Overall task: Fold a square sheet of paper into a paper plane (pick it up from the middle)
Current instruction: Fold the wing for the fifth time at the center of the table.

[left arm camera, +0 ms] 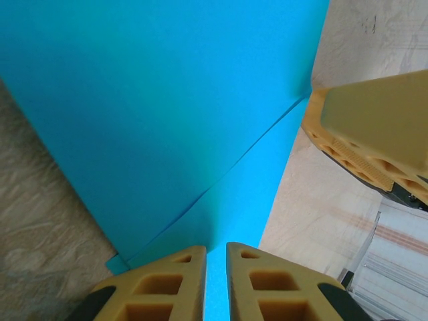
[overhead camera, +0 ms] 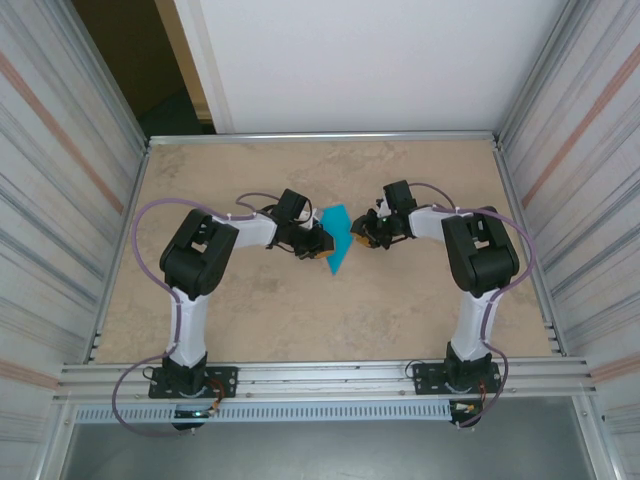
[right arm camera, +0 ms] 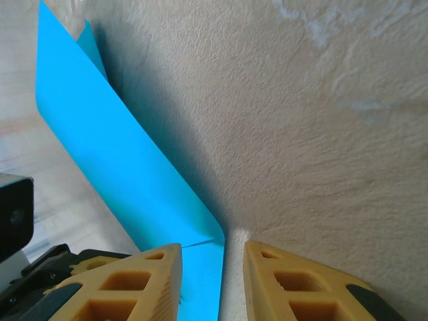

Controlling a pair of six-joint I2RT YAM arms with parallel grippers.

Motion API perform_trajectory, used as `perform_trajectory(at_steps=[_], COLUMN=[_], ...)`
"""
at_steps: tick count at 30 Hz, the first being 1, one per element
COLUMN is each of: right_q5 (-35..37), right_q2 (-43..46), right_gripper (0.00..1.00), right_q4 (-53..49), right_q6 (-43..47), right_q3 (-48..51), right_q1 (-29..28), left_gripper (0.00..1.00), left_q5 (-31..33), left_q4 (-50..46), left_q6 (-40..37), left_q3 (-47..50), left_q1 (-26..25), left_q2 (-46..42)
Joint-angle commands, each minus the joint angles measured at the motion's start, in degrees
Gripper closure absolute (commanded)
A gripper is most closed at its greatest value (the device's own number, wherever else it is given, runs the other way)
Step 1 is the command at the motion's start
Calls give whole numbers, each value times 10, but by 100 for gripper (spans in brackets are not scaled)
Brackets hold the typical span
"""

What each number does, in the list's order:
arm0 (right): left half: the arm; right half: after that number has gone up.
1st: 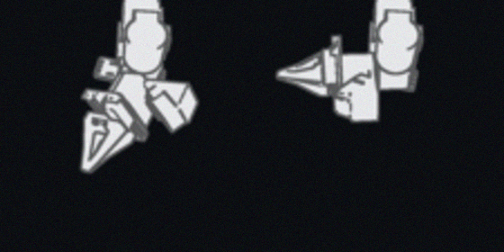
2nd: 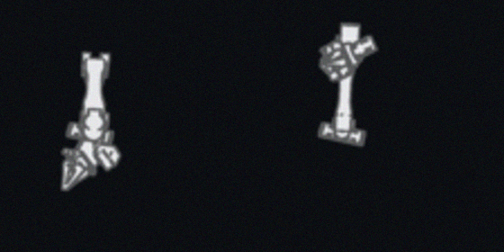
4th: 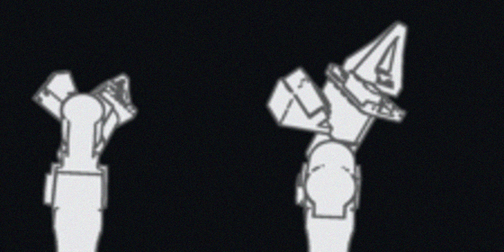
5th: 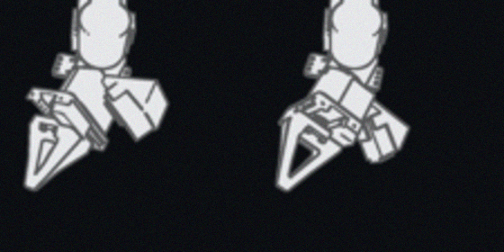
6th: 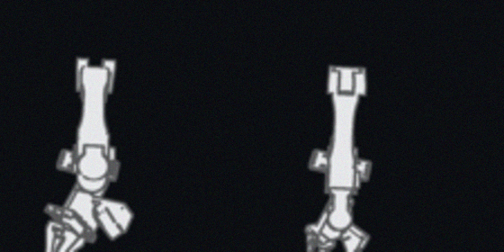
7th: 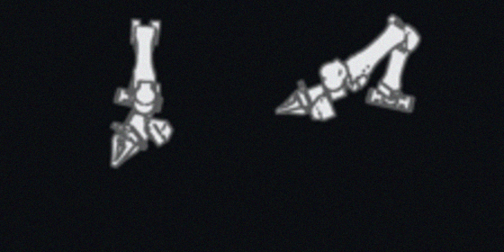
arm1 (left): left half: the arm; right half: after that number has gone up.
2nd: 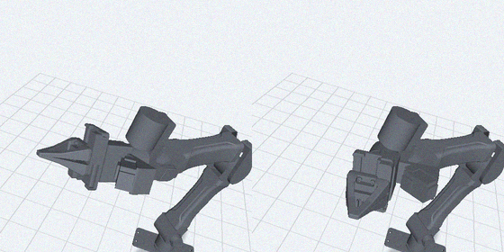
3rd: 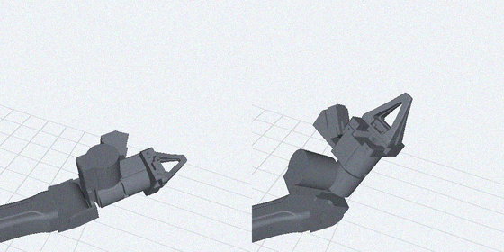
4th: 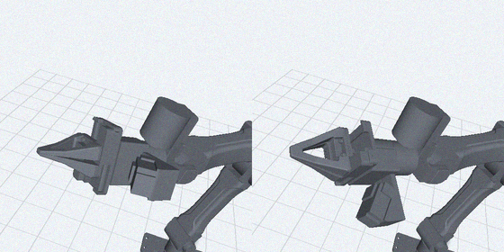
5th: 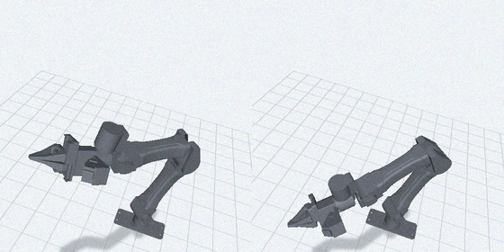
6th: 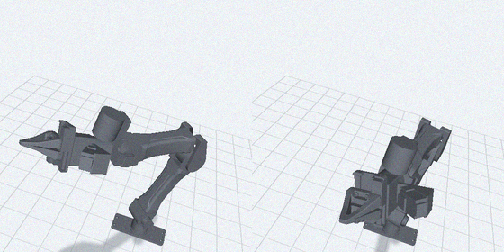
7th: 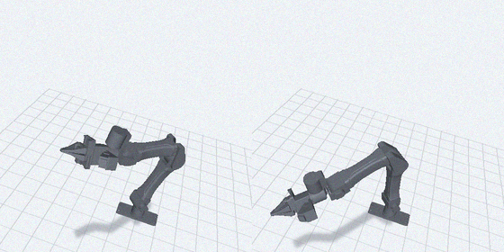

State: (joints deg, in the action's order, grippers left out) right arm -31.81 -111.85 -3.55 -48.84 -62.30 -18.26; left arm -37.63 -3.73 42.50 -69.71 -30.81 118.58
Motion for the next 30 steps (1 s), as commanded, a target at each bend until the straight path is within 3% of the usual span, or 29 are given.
perform_trajectory(at_steps=[1,14,24,30], right_q5=[-18,-81,-64,-12], right_q2=[-19,-8,-3,46], right_gripper=[71,80,93,97], right_q4=[-7,66,40,58], right_q6=[14,29,65,49], right_q3=[-11,7,1,32], right_q1=[-5,-9,-12,-19], left_gripper=[84,84,82,72], left_q5=[13,10,5,35], left_q4=[-43,-42,-46,-40], left_q6=[-1,-1,-2,-17], left_q3=[18,18,13,30], left_q1=[5,9,13,15], left_q2=[5,1,-28,-98])
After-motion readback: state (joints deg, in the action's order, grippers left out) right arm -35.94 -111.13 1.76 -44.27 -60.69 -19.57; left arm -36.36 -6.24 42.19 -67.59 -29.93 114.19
